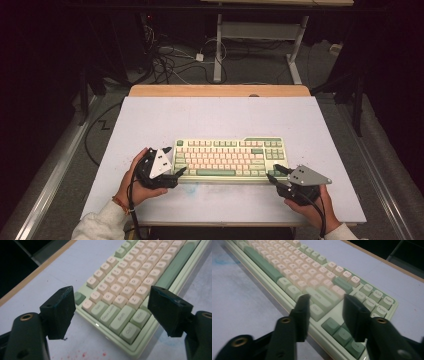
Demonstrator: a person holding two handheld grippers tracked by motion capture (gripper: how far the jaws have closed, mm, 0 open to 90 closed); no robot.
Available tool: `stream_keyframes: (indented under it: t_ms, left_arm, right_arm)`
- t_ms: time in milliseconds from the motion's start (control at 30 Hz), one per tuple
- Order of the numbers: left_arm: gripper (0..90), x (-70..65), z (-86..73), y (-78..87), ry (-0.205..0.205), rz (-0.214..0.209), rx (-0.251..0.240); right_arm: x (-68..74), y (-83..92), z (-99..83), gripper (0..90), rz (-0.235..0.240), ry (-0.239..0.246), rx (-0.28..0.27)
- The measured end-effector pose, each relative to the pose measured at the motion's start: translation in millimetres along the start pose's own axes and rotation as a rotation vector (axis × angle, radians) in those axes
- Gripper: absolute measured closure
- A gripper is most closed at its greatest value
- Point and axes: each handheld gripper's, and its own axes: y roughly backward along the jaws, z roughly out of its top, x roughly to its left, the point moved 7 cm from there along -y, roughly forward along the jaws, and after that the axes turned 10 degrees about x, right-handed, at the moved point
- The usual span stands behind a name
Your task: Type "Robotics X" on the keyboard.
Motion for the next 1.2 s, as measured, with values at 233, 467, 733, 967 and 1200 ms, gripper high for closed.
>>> stream_keyframes:
  t_ms: [233,467,733,967,1200]
  left_arm:
    - [21.2,0.1,-24.2,2.3,0.028,-0.006,0.047]
    - [21.1,-1.9,-37.7,5.9,0.057,-0.02,0.066]
    - [21.6,-2.7,-42.3,2.6,0.066,-0.031,0.083]
    - [21.8,-3.4,-42.6,1.4,0.064,-0.043,0.085]
    - [21.9,-4.3,-42.9,0.6,0.06,-0.051,0.09]
  right_arm:
    - [3.5,-3.6,16.6,86.7,0.067,0.022,0.016]
    - [9.7,-19.2,35.0,89.9,0.103,0.055,0.048]
    - [17.3,-63.1,71.2,90.0,0.135,0.114,0.097]
    - [21.4,-92.7,80.5,90.0,0.149,0.141,0.149]
    - [21.8,-104.1,80.9,90.0,0.138,0.147,0.179]
